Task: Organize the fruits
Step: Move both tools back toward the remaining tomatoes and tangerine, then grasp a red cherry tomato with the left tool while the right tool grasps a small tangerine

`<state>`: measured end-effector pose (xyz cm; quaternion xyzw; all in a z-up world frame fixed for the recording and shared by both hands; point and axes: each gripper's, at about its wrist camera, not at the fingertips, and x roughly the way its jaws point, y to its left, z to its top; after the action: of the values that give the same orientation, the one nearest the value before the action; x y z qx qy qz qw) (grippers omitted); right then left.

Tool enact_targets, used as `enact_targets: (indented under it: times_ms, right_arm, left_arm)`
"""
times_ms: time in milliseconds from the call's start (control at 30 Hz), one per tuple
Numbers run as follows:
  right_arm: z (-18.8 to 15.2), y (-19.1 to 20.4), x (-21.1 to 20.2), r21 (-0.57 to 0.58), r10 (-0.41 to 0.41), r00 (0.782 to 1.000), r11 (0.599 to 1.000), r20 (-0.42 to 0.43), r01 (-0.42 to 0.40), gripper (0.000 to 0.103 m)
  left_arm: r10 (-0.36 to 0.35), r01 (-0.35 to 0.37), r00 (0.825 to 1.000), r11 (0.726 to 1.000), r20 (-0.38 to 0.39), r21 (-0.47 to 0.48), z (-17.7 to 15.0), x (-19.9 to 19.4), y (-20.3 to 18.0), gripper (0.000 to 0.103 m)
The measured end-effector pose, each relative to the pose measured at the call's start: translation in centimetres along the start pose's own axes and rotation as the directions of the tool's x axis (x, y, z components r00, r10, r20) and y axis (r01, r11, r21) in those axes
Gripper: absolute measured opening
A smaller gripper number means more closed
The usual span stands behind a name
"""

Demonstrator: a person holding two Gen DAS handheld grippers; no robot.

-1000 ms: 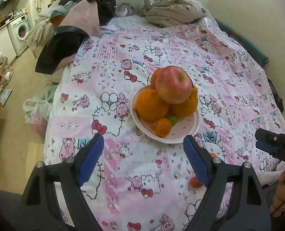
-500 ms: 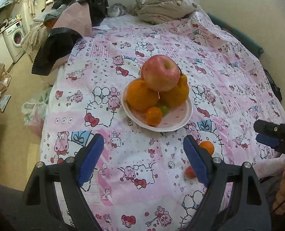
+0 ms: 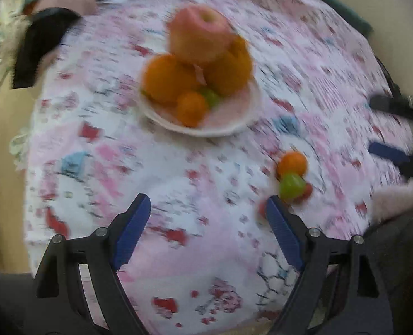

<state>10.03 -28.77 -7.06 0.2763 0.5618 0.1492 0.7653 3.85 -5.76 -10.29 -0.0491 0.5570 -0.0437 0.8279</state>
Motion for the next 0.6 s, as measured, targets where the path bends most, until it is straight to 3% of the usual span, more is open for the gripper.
enact_targets:
  times_ms: [133,233,300,367,600]
  right_arm:
    - [0.4,-0.3,0.3,0.019,0.015,1.0,1.0,-0.015,-0.014,0.087]
    - [0.4,-0.5,0.4,0.019,0.019,0.999,1.0,-0.028,-0.018,0.087]
    - [0.4,-0.6,0.4,0.02,0.021,0.999,1.0,-0.034,-0.02,0.087]
    - [0.5,-0.9,0.4,0.031,0.039,0.998,0.999,-0.04,-0.038,0.087]
    - [0.4,-1.0,0.4,0.028,0.045,0.998,0.999,-0.051,-0.043,0.087]
  left_arm:
    - [-0.023,0.036,0.996,0.987,-0.082,0.155,-0.7,2.6,-3.9,0.08]
    - [-0.02,0.041,0.995,0.974,-0.097,0.224,-1.2,4.1,-6.0,0.074]
    - [-0.034,0.062,0.992,0.971,-0.12,0.233,-1.2,5.2,-6.5,0.069]
    - [-0.033,0.066,0.99,0.967,-0.137,0.245,-1.1,6.1,-6.8,0.058]
    - [-0.078,0.115,0.982,0.97,-0.173,0.216,-0.5,7.5,-6.1,0.044]
